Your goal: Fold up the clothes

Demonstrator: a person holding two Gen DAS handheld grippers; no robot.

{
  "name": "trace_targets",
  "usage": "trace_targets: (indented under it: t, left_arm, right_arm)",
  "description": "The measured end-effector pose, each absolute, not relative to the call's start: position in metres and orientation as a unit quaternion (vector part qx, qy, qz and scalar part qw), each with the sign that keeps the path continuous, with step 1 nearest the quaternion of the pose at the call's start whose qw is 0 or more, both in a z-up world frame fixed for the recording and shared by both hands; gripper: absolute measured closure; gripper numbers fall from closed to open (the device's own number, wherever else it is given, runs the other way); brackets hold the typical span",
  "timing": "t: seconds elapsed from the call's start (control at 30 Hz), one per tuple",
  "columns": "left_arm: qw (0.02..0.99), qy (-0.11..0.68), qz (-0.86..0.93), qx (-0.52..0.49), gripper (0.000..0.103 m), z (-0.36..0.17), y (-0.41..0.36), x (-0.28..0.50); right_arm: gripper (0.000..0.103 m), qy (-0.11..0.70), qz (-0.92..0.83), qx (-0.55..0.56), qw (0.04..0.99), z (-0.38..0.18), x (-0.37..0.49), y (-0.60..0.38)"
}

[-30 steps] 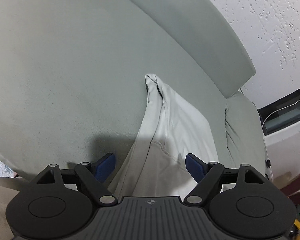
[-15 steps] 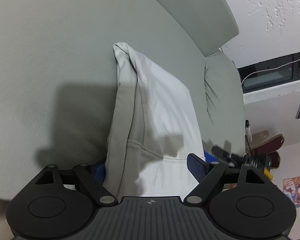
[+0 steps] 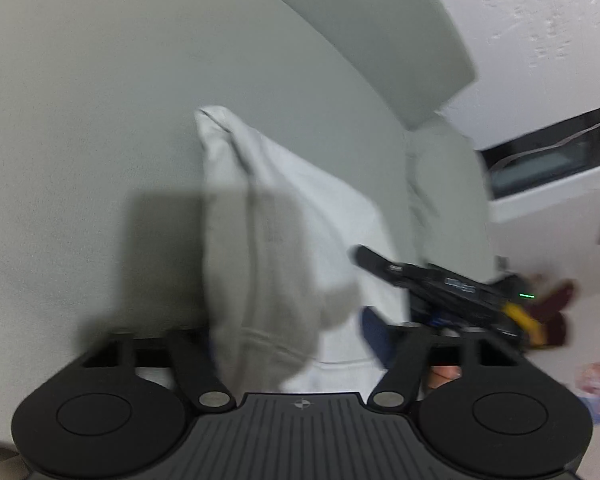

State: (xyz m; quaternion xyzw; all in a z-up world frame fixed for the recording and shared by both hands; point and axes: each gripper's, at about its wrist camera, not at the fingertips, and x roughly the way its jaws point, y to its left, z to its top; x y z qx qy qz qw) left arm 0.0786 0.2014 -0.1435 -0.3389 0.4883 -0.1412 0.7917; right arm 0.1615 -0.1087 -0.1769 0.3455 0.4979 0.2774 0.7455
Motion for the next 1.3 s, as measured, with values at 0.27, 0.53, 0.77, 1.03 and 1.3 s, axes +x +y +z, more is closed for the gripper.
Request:
trace_targets:
  t: [0.27, 0.53, 0.77, 1.03, 1.3]
  left_arm:
    - [0.889, 0.406, -0.079, -0.198, 0.092, -0.089, 0.142, 0.023]
    - [0.967, 0.210, -0.144, -0.021, 0.092, 0.012, 0.062, -0.077]
    - [0.955, 0.106, -0.277, -0.022, 0.091, 0.101, 0.001, -0.111]
    - [0.887, 0.188, -0.411, -0.094, 0.090, 0.109, -0.089, -0.069]
    - [0.843, 0.332, -0.416, -0.079, 0.091, 0.030, -0.184, 0.020]
  right_arm:
    - [0.098, 0.393, 0.243, 0.218, 0.859, -0.100, 0.098, -0.089]
    - [0.098, 0.235, 0.230, 0.193, 0.924, 0.000, -0.018, -0.144]
    - [0.098, 0.058, 0.192, 0.221, 0.954, 0.085, -0.125, -0.233]
    - [0.098, -0.008, 0.068, 0.201, 0.977, 0.138, -0.197, -0.325]
    - [0.099, 0.118, -0.050, 0.198, 0.972, 0.077, -0.129, -0.390]
